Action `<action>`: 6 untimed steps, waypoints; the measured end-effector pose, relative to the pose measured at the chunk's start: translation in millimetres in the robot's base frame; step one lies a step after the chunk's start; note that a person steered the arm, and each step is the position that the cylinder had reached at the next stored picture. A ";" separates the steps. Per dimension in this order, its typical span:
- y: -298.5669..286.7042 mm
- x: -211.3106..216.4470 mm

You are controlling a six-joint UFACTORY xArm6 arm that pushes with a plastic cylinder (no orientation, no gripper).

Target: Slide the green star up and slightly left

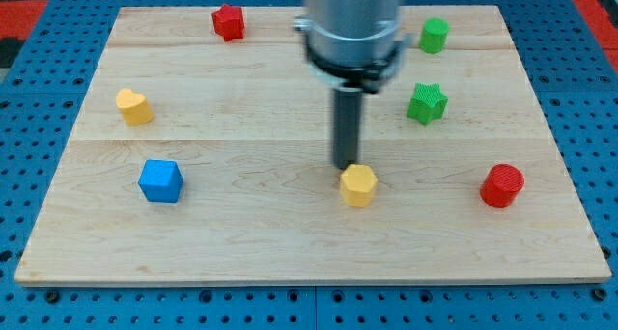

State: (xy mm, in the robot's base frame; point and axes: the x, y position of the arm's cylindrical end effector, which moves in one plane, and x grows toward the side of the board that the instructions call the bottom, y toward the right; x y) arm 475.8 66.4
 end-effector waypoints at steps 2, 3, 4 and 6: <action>81.9 -32.8; 111.1 -46.6; 110.8 -68.5; 31.7 -101.2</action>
